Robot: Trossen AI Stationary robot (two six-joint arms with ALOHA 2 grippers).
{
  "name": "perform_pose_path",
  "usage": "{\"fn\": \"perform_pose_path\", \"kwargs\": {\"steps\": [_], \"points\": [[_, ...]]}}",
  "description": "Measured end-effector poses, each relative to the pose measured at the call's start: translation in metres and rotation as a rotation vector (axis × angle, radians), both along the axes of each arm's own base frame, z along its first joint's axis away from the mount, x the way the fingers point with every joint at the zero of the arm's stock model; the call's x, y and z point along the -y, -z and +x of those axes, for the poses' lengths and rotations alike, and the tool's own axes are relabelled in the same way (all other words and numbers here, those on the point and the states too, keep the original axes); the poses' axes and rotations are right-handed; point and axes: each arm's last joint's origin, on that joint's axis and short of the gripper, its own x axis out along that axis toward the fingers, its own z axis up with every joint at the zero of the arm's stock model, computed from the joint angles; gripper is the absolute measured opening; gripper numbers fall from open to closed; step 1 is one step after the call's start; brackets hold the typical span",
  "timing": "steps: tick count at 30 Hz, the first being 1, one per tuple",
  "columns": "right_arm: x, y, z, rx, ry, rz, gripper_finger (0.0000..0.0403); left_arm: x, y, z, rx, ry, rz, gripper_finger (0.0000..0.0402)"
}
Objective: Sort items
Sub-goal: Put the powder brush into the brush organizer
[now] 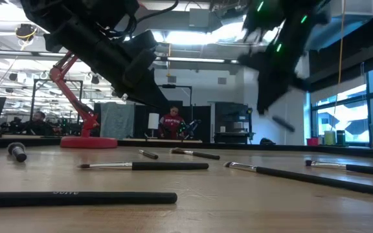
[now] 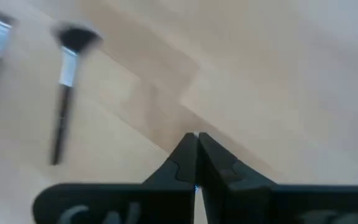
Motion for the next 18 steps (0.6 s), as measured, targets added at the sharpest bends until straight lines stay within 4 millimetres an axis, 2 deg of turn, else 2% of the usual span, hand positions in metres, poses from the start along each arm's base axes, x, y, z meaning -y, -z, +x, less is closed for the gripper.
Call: {"fn": "perform_pose_path", "kwargs": {"steps": [6,11,16,18], "points": [[-0.049,-0.05,-0.036,0.142,-0.189,-0.232,0.0003,0.0,-0.01,0.006,0.117,-0.016,0.013,0.004],[-0.091,-0.068,-0.063,0.234,-0.32,-0.382,0.0003,0.004,-0.019,0.01,0.221,0.0,0.005,0.0033],[-0.121,-0.078,-0.086,0.288,-0.511,-0.378,0.0002,0.009,-0.02,0.009,0.209,0.013,0.051,0.0025],[-0.129,-0.088,-0.095,0.318,-0.544,-0.341,0.0002,0.012,-0.02,0.008,0.198,0.024,0.078,0.0021]]}}
